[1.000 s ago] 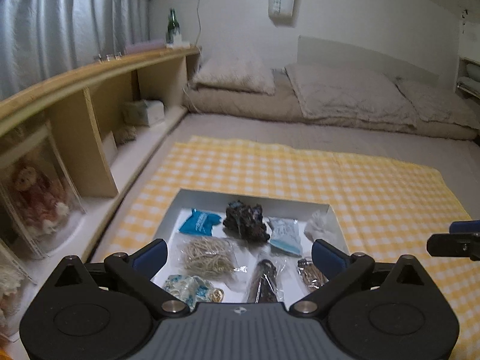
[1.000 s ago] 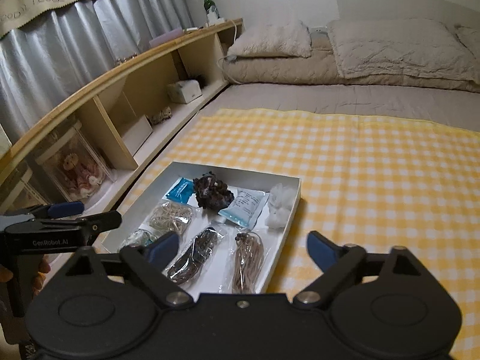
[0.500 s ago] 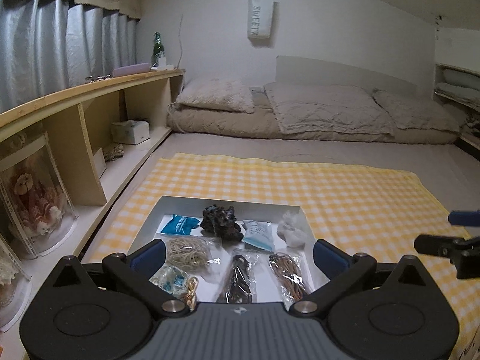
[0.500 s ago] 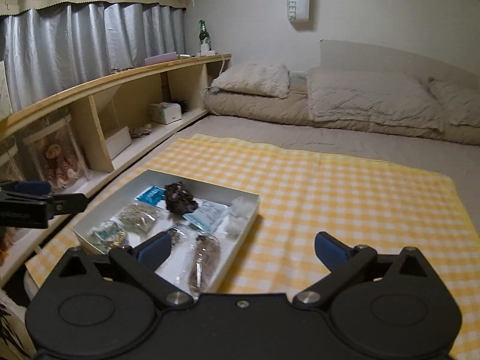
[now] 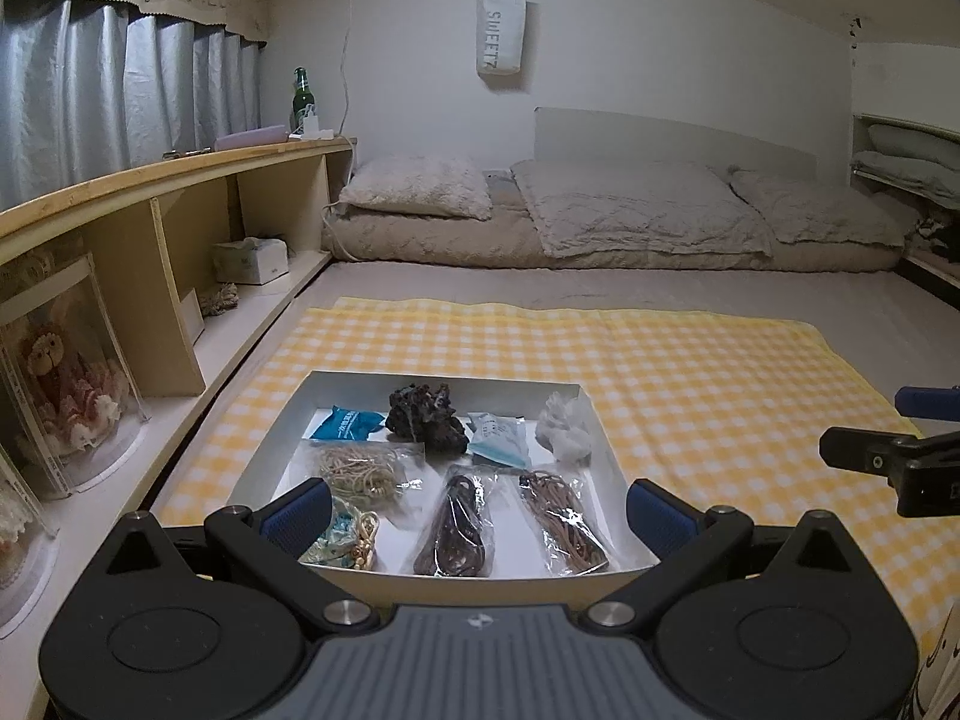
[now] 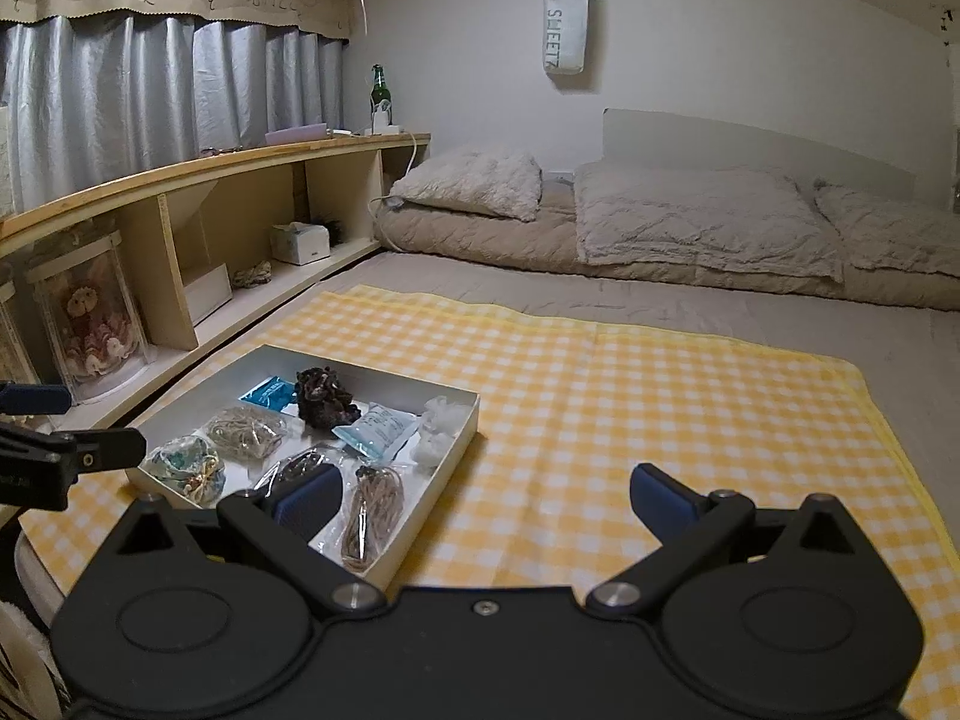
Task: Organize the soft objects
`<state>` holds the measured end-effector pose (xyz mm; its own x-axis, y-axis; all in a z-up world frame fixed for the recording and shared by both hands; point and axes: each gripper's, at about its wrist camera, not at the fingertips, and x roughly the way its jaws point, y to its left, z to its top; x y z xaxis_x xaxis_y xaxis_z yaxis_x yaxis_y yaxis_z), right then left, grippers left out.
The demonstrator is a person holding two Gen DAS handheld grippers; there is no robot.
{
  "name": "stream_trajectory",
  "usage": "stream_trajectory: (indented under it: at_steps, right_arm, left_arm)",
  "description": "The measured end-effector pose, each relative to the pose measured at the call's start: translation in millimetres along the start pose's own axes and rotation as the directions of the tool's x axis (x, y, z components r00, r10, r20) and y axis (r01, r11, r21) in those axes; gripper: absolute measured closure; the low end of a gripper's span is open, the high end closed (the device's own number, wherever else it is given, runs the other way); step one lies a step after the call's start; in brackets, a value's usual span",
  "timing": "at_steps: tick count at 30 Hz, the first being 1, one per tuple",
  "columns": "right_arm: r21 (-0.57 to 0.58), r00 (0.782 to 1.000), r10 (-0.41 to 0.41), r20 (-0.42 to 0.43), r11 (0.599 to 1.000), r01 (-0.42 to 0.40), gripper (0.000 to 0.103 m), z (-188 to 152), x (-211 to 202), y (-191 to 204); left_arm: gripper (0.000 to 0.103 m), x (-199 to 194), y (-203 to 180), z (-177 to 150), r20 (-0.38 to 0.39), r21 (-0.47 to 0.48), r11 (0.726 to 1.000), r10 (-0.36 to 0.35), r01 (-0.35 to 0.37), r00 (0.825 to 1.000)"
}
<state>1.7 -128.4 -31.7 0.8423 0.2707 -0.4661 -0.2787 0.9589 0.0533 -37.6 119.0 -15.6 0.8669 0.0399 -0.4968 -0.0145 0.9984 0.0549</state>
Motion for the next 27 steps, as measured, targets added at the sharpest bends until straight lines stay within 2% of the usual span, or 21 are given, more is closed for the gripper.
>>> stream_trajectory:
  at_steps: [27]
  right_arm:
    - [-0.007,1.0,-0.017,0.02,1.0,0.017,0.0,-7.7,-8.4,1.5]
  left_arm:
    - [0.0,2.3,-1.7,-0.6,-0.002,0.021,1.0,-0.011,0.011,1.0]
